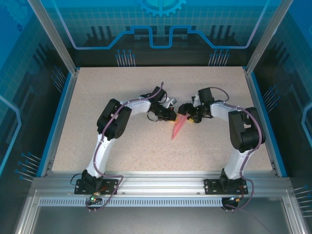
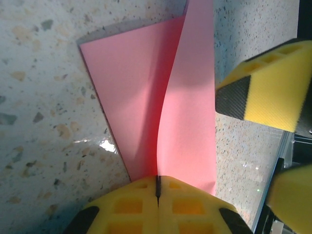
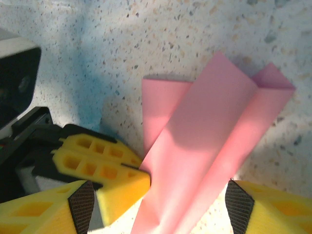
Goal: Fold a paper plane with a square sheet of paper (fold left side to right side)
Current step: Fold the wing for the fifth time at the center of the table.
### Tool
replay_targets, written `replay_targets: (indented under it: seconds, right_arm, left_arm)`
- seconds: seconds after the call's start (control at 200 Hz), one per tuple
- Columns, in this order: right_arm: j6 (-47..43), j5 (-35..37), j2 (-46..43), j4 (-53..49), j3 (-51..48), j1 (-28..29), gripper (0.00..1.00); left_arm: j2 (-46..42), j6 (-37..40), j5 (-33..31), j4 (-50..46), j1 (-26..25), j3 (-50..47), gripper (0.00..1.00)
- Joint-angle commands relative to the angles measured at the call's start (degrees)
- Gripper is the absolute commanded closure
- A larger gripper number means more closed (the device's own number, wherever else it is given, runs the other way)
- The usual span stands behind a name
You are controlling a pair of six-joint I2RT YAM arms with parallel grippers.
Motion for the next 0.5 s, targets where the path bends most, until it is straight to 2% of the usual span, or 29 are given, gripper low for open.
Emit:
replay_targets:
  seconds: [0.0,0.13,0.315,0.405,0.495]
  right_arm:
    - [-0.8,0.0,-4.9,-1.8,-1.9,-1.2,0.29]
    - [-0.6,-2.0,-6.1,-0.7,-2.0,-1.7,0.54]
    - [0.2,-4.3,-2.7,1.5,-0.9,-1.2,0.86]
    - [0.3,-4.4,-1.0,1.7,0.2,-0.5,0.96]
    - [0.3,-3.6,0.4,1.5,0.8,-0.1,0.99]
  left_arm:
    - [2.1,1.8,-2.3,-3.1,-1.0,0.3,0.95]
    - [2.1,1.8,-2.3,-3.0,-1.0,0.4,0.95]
    - [2.0,1.8,-2.5,-3.1,-1.0,0.6,0.95]
    - [2.0,2.0,-2.6,-3.3,-1.0,0.6,0.95]
    - [2.0,2.0,-2.6,-3.3,-1.0,0.6,0.95]
